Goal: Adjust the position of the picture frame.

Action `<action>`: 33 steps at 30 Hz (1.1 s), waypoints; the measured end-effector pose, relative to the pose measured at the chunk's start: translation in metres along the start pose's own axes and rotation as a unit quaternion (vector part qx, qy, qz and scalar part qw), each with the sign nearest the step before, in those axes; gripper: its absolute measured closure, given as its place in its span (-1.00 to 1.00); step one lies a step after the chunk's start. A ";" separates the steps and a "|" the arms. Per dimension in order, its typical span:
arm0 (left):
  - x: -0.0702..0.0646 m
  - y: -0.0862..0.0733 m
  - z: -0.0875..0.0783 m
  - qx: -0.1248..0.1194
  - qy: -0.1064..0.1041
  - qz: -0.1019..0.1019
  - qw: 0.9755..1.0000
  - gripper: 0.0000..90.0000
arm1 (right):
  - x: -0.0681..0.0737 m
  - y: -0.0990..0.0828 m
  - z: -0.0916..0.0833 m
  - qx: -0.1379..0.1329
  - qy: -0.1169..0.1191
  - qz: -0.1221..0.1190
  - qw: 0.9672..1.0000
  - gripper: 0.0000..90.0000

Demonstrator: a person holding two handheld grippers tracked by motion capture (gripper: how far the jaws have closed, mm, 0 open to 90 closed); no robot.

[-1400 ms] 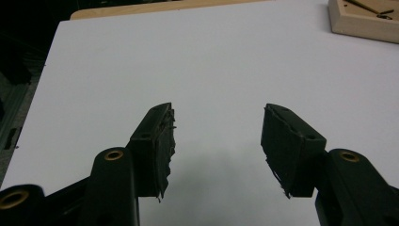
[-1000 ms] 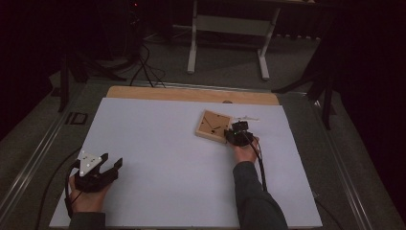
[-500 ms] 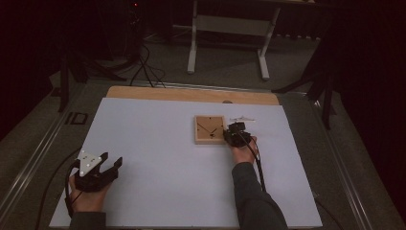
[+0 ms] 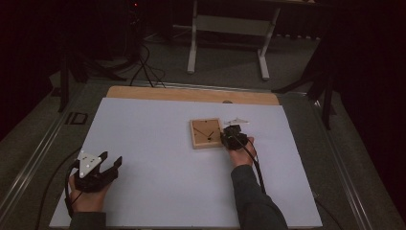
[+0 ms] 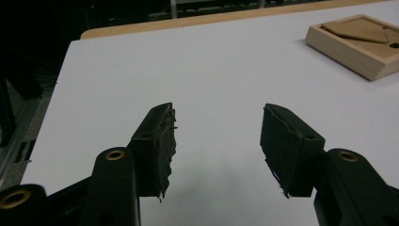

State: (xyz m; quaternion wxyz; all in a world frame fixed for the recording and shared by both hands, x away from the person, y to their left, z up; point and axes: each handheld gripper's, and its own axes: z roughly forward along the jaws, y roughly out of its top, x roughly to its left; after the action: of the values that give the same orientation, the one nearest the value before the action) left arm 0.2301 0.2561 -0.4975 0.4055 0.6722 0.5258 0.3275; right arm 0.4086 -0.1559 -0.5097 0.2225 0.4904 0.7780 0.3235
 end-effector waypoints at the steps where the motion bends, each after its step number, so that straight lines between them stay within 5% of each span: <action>1: 0.000 0.000 0.000 -0.001 0.001 0.000 1.000 0.00 | 0.003 -0.001 -0.001 -0.001 0.003 -0.007 1.000 0.80; 9: 0.003 0.001 -0.004 -0.013 0.007 -0.008 1.000 0.00 | 0.013 -0.002 -0.003 -0.002 0.010 -0.028 1.000 0.80; 21: 0.006 0.001 -0.006 -0.019 0.014 -0.010 1.000 0.00 | 0.049 -0.010 -0.012 -0.008 0.037 -0.125 0.991 0.79; 33: 0.003 0.002 -0.004 -0.016 0.010 -0.003 1.000 0.00 | 0.053 -0.017 -0.018 -0.016 0.057 -0.142 0.988 0.79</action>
State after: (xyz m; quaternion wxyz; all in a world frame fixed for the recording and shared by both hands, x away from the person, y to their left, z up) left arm 0.2282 0.2599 -0.4943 0.4119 0.6606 0.5268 0.3412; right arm 0.3636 -0.1180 -0.5113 0.2292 0.3524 0.8460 0.3280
